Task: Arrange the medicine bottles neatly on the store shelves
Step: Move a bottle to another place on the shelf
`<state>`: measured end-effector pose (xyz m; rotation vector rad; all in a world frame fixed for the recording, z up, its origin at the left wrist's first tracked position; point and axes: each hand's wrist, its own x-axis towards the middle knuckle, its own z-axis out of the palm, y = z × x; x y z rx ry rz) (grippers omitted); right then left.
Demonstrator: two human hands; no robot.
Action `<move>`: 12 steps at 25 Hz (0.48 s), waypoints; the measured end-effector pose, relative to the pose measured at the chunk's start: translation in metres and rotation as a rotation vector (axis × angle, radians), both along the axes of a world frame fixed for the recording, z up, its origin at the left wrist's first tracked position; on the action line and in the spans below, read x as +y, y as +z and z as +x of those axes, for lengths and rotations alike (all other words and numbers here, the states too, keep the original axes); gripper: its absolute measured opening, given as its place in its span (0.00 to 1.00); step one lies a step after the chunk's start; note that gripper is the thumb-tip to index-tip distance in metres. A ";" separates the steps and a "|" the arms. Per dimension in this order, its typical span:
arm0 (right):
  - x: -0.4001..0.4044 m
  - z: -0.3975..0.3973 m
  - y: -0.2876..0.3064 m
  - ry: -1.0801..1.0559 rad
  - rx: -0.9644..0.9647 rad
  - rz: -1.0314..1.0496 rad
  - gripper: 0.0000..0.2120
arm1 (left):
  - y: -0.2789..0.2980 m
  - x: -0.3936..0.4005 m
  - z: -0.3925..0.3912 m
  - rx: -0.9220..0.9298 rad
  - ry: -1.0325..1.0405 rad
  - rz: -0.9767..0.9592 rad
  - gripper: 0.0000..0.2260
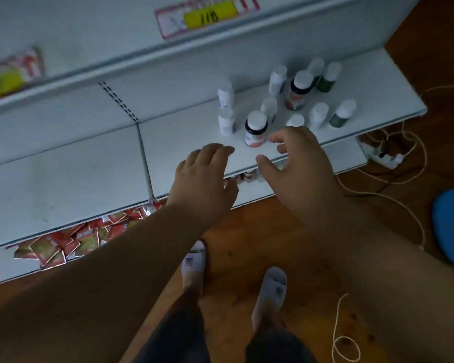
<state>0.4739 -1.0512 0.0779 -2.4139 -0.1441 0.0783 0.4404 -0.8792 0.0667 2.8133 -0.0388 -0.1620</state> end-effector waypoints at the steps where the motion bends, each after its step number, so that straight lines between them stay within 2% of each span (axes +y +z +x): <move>1: 0.001 0.006 -0.033 -0.056 0.044 0.027 0.17 | -0.025 -0.003 0.011 0.019 -0.004 -0.001 0.26; 4: 0.012 0.027 -0.132 -0.211 0.156 0.087 0.23 | -0.095 -0.006 0.045 0.065 -0.048 0.016 0.26; 6: 0.025 0.046 -0.183 -0.299 0.163 0.119 0.27 | -0.133 -0.002 0.065 0.047 -0.064 0.031 0.25; 12: 0.064 0.127 -0.262 -0.497 -0.025 0.374 0.37 | -0.196 0.023 0.098 0.012 -0.054 0.069 0.24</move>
